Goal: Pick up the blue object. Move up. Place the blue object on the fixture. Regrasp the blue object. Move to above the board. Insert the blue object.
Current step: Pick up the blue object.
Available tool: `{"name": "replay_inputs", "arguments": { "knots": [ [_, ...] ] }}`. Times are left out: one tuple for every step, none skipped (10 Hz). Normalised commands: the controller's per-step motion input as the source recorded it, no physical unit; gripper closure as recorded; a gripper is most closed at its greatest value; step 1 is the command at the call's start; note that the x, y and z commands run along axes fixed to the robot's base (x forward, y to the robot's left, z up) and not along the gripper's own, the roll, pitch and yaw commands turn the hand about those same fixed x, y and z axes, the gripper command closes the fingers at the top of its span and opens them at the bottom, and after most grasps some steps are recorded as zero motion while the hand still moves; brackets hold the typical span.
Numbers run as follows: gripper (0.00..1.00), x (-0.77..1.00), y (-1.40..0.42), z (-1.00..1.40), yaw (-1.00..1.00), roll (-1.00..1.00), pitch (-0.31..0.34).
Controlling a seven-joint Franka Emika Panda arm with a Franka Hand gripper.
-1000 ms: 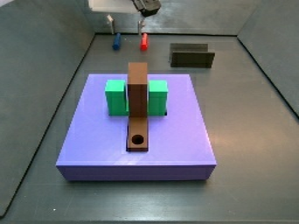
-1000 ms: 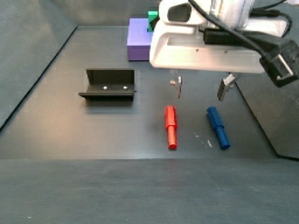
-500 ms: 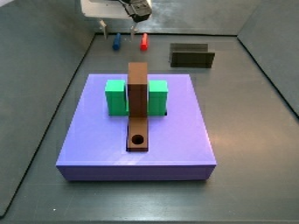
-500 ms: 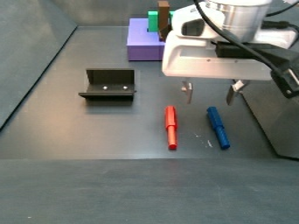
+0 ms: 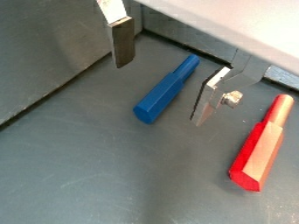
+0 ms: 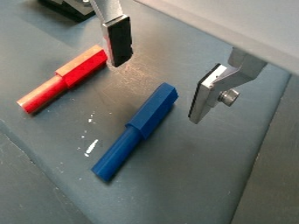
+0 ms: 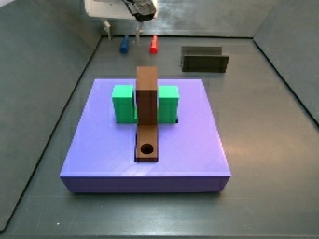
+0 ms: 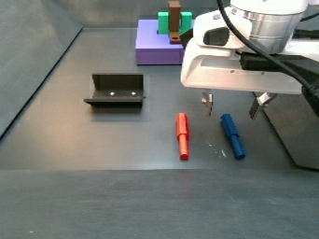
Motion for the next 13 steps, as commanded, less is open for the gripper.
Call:
{"name": "replay_inputs", "arguments": {
  "knots": [
    [0.00,-0.15,0.06,-0.36,-0.11,-0.22,-0.339],
    [0.00,-0.09,0.02,-0.36,-0.03,-0.23,-0.347],
    [0.00,0.00,0.02,-0.39,0.00,-0.20,-0.353],
    [0.00,0.00,0.05,-0.44,0.00,-0.17,-0.354],
    [0.00,0.02,0.09,-0.46,0.05,-0.13,-0.350],
    [0.00,0.10,0.11,-0.41,0.10,-0.08,-0.333],
    [0.00,0.15,0.06,-0.45,0.25,0.00,-0.300],
    [0.00,0.11,0.00,-0.45,0.29,0.00,-0.291],
    [0.00,0.13,0.00,-0.44,0.40,0.00,-0.250],
    [0.00,0.09,-0.02,-0.41,0.36,0.00,-0.217],
    [0.00,0.00,0.00,-0.50,0.12,-0.04,-0.240],
    [0.00,-0.02,0.00,-0.61,0.01,-0.03,-0.264],
    [0.00,-0.03,-0.04,-0.57,0.00,-0.03,-0.260]
  ]
}}
